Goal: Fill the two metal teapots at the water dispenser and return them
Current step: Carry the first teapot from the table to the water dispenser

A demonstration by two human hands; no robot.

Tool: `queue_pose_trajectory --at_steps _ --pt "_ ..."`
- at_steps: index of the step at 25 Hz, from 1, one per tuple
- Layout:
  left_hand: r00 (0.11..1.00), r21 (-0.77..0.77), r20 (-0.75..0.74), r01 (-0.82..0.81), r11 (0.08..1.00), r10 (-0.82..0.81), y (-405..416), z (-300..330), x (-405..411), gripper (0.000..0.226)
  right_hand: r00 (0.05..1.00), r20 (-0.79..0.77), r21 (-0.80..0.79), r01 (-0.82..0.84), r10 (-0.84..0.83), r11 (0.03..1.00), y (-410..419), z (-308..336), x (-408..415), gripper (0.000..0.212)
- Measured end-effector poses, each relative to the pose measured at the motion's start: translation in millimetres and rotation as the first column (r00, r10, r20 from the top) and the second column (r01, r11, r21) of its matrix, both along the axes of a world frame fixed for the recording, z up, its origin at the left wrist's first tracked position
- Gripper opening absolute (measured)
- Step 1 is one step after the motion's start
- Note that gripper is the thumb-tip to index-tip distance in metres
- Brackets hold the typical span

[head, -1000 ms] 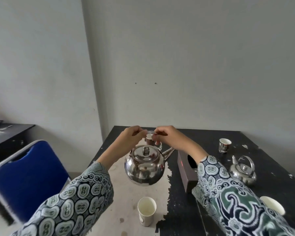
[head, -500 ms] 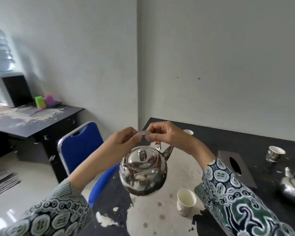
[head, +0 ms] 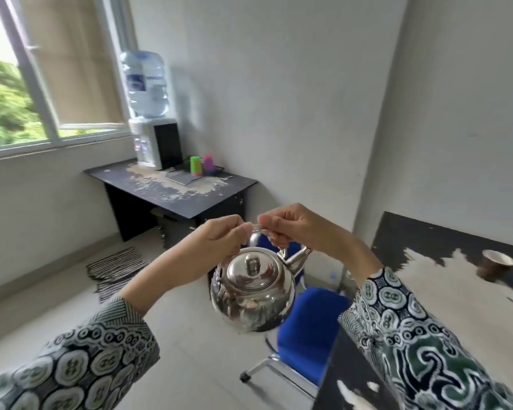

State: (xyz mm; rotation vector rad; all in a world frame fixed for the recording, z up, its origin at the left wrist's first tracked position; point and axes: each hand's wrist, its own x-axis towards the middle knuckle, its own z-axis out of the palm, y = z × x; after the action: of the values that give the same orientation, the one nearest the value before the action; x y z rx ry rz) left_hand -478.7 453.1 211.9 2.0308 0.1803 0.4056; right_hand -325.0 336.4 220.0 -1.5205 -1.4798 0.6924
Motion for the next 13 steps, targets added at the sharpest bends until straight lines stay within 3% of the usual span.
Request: queue_pose_trajectory --at_steps 8,13 --pt "0.958 0.042 0.012 -0.288 0.957 0.288 165 -8 -101 0.029 0.964 0.011 0.006 -0.267 0.266 0.964 212 -10 -74 0.033" --pt "0.920 0.041 0.011 -0.393 0.919 0.393 259 -21 -121 0.047 0.946 0.031 0.003 -0.323 0.322 0.947 323 -24 -90 0.034"
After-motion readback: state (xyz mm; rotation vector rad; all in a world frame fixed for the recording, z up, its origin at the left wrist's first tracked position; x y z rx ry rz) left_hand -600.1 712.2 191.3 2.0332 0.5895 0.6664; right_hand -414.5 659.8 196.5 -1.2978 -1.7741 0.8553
